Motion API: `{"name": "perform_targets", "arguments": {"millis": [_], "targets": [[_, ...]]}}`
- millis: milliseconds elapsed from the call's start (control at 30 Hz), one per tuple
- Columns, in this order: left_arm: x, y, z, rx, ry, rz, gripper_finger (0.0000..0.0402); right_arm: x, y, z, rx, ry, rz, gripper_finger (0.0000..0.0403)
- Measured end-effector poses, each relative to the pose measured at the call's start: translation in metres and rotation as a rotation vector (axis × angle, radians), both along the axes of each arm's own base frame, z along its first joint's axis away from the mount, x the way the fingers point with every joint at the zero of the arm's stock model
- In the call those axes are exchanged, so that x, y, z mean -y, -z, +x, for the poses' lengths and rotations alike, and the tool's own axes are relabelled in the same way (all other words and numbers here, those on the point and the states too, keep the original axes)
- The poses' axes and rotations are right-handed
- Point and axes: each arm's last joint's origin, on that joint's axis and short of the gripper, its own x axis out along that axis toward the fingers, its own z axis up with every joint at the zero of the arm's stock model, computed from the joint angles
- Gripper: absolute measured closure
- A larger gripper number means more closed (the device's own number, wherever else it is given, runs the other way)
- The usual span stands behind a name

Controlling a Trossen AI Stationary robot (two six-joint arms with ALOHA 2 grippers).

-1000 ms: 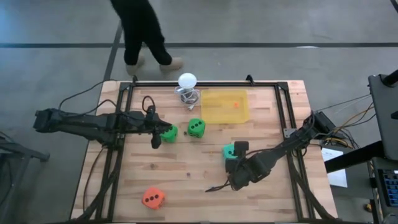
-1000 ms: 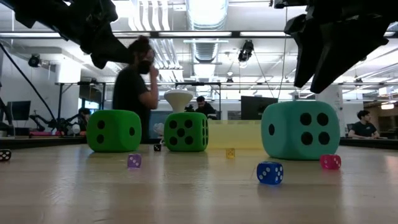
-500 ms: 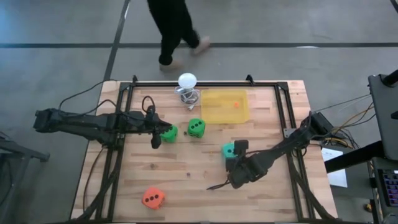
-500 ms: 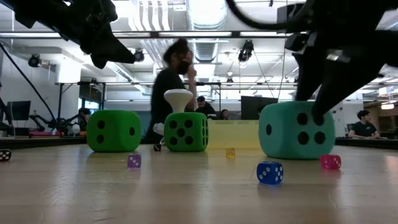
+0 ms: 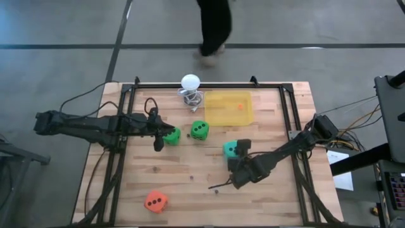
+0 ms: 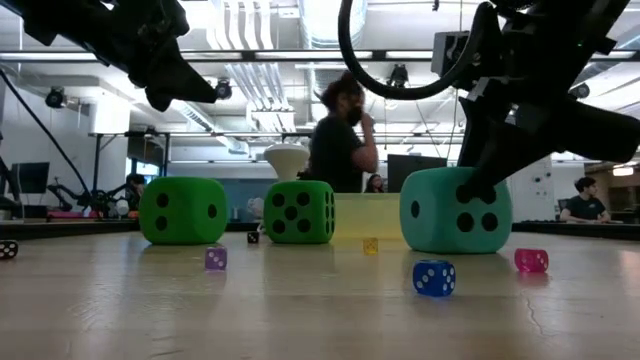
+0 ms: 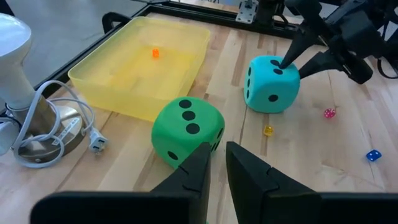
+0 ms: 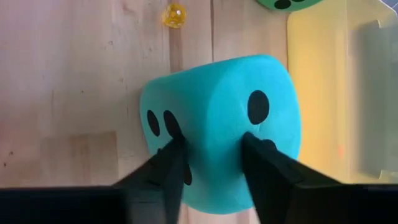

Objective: Pick & Place Dice
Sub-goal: Put the large blue dice into the yellow bin

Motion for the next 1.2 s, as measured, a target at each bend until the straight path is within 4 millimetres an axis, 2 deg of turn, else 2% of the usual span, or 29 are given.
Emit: {"name": "perform_targets", "arguments": {"millis": [100,167,567,1200], "targets": [[0.0,0.0,0.0,0.0,0.0,0.0,0.0343,0.0,-0.001,0.001,0.005,0.001,0.004,0.0344],[0.0,0.0,0.0,0.0,0.0,0.0,0.0343,0.0,0.0,0.001,0.008,0.002,0.008,0.0362],[0.0,0.0,0.0,-0.001,0.0,0.0,0.0343,-0.002,-0.007,0.006,0.058,0.069,0.052,0.0364],[0.0,0.001,0.0,-0.006,0.0,0.0,0.0343,0.0,-0.06,-0.003,0.149,0.109,0.149,0.0394]]}}
